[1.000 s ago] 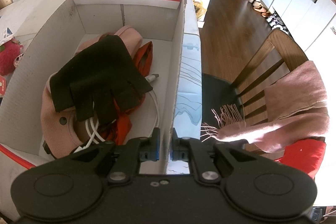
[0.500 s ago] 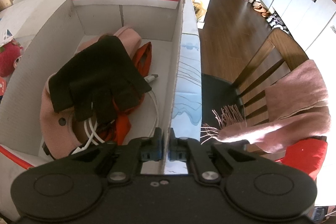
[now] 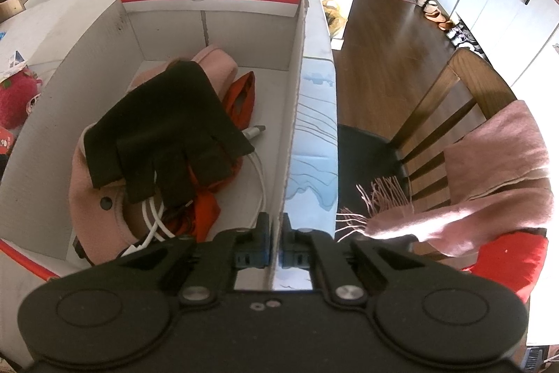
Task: Organize objects
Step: 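Grasp the brown bead bracelet with the left gripper and lift it, then carry the bead bracelet over the box and lower it with the left gripper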
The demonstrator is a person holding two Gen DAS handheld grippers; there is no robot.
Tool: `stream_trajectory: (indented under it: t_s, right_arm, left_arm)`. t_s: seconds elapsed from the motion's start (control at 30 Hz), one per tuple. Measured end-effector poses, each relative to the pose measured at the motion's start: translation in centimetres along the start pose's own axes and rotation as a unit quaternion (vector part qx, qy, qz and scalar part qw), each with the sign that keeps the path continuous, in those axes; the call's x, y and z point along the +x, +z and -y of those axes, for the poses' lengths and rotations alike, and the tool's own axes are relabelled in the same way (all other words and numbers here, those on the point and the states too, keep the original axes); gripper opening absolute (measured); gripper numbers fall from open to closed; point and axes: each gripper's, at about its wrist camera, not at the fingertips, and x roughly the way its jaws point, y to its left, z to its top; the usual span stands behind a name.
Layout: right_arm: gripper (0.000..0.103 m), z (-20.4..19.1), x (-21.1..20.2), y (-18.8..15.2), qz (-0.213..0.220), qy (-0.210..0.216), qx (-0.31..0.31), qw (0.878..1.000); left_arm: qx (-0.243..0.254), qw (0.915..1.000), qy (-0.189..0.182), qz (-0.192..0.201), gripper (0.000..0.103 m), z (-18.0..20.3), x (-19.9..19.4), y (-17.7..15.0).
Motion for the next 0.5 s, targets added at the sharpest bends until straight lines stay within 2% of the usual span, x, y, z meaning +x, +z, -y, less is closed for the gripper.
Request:
stream_trajectory:
  t_s: [0.3, 0.5]
  right_arm:
    - [0.004, -0.1, 0.0, 0.0, 0.0, 0.001, -0.001, 1.0]
    - [0.004, -0.1, 0.1, 0.0, 0.0, 0.001, -0.003, 1.0]
  left_arm:
    - [0.019, 0.9978, -0.048, 0.042, 0.02, 2.1, -4.5, 1.9]
    - [0.063, 0.9926, -0.083, 0.061, 0.02, 5.1, -6.3, 3.4]
